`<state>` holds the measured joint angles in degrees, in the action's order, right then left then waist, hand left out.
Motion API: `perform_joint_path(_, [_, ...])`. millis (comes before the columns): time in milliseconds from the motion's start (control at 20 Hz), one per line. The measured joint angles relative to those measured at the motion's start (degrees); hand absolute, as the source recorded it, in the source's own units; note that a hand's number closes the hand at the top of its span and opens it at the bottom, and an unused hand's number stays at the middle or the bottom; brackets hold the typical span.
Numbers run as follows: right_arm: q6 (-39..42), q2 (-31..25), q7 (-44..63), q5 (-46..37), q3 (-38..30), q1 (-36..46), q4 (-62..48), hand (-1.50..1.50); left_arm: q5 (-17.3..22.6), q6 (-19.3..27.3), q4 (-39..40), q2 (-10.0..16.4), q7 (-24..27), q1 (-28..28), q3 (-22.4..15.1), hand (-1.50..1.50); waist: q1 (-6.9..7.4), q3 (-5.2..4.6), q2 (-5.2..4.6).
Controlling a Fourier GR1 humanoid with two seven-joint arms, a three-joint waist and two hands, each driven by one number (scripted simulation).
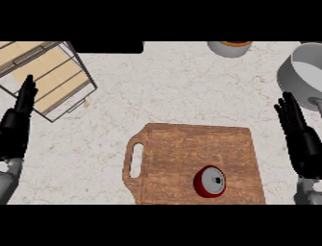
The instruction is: Pick the can from the cutting board and place it in the pot
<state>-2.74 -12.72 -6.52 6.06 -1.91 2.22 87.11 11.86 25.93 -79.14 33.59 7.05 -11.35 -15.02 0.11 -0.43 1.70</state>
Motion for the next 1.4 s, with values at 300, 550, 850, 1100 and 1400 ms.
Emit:
perform_joint_path(300, [-4.96, -2.5, -10.52, -6.06, -2.1, -3.77, 17.18, 1.5, 3.59, 0.6, -2.91, -5.01, 1.17, 2.99, 0.74, 0.0, -3.37, 0.05, 0.63])
perform_joint_path(550, [-17.87, -0.72, -12.15, -15.14, -9.25, -14.08, 23.05, -1.5, 6.64, 0.75, -4.95, -9.64, 2.42, 6.5, 0.27, 0.0, -6.65, -0.06, 0.46])
perform_joint_path(850, [-25.61, 8.91, -22.73, -23.77, 0.89, -29.39, 38.93, -1.5, 7.66, -0.1, -7.24, -12.97, 4.67, 9.06, -1.38, 0.0, -4.79, 0.2, -0.26])
perform_joint_path(1100, [-29.62, 11.56, -25.77, -34.18, 12.61, -45.39, 45.88, -1.5, 7.55, -0.58, -9.05, -13.49, 4.98, 9.95, -2.1, 0.0, -3.58, 0.18, -0.77])
perform_joint_path(1400, [-29.89, 11.66, -21.45, -46.8, 19.7, -61.19, 44.34, -1.5, 6.86, -1.35, -9.97, -13.83, 6.1, 10.46, -3.02, 0.0, -1.95, 0.01, -1.83])
